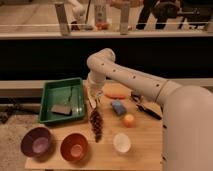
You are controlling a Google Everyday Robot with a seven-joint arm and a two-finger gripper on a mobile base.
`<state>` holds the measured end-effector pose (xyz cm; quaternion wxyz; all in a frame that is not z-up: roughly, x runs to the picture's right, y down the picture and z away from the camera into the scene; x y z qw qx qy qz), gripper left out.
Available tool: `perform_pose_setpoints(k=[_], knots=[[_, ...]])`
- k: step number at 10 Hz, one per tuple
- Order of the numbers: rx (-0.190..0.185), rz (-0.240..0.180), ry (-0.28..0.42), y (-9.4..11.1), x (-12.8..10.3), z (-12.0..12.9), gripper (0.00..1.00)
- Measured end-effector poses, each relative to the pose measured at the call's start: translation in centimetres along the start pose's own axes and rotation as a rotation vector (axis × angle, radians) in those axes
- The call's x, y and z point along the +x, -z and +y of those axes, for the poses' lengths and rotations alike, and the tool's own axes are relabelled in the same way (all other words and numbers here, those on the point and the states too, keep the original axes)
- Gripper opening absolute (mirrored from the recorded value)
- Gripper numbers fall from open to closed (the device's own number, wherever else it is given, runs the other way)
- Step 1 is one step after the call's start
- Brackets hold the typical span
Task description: Place banana in metal cup
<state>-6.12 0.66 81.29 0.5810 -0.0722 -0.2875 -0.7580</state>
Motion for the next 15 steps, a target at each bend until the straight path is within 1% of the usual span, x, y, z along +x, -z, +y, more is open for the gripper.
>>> perform_pose_setpoints(k=[4, 7, 11, 12, 13, 15], knots=[[-0.001, -0.045, -0.012, -0.4, -1.1, 0.3, 0.00], [0.001, -0.067, -0.019, -0.9, -1.8, 0.6, 0.00], [0.007, -0.066, -0.032, -1.7, -2.2, 1.2, 0.01], [0.009, -0.069, -0.037, -2.0, -2.3, 1.3, 0.06], [0.010, -0.072, -0.042, -2.3, -2.4, 1.5, 0.08], [0.020, -0.079, -0.054, -3.0, -2.5, 1.7, 0.24]])
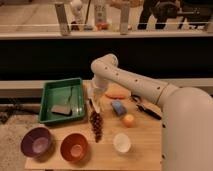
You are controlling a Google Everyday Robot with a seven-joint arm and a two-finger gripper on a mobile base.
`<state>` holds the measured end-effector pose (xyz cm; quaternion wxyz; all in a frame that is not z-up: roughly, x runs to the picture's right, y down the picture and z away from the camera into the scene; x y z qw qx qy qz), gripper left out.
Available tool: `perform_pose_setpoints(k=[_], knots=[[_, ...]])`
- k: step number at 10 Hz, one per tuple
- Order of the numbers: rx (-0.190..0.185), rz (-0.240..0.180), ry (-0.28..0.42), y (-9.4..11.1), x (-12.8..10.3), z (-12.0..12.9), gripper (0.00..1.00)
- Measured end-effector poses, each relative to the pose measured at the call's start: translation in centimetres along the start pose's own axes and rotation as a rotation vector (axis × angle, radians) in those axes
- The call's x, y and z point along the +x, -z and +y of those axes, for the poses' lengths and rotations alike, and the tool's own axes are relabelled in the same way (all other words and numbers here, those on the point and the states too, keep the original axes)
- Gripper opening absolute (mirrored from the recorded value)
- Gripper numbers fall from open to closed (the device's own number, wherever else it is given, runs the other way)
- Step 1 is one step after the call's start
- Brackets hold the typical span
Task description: Place banana in metal cup
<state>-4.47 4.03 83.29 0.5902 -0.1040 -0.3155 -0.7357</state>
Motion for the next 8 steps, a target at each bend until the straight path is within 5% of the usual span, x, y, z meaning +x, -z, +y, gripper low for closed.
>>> perform_pose_setpoints(k=[5, 8], knots=[[0.027, -0.009, 0.004, -1.04, 0.64, -0.39, 0.73], [0.035, -0.011, 0.008, -1.12, 0.89, -0.69, 0.80]])
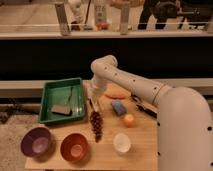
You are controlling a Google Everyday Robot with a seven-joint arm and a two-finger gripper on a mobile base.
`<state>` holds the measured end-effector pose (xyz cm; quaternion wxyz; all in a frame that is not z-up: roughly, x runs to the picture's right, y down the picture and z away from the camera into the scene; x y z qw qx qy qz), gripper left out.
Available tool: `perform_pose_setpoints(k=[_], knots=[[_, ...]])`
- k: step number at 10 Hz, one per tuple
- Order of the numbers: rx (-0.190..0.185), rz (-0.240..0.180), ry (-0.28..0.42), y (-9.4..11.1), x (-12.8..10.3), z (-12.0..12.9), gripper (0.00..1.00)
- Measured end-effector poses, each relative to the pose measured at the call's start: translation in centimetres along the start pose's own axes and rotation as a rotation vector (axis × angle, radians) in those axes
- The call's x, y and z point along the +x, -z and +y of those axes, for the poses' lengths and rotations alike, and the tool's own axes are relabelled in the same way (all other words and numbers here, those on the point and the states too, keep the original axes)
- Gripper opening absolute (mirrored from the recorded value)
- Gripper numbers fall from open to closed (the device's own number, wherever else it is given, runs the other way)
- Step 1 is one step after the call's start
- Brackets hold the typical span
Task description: Place banana in metal cup
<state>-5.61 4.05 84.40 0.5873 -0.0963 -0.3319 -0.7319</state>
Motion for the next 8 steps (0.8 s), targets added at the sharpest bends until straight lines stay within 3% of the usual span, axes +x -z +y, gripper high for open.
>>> perform_pose_setpoints(k=[8], knots=[[-0.034, 0.028, -0.055, 1.20, 0.11, 0.30, 0.80]])
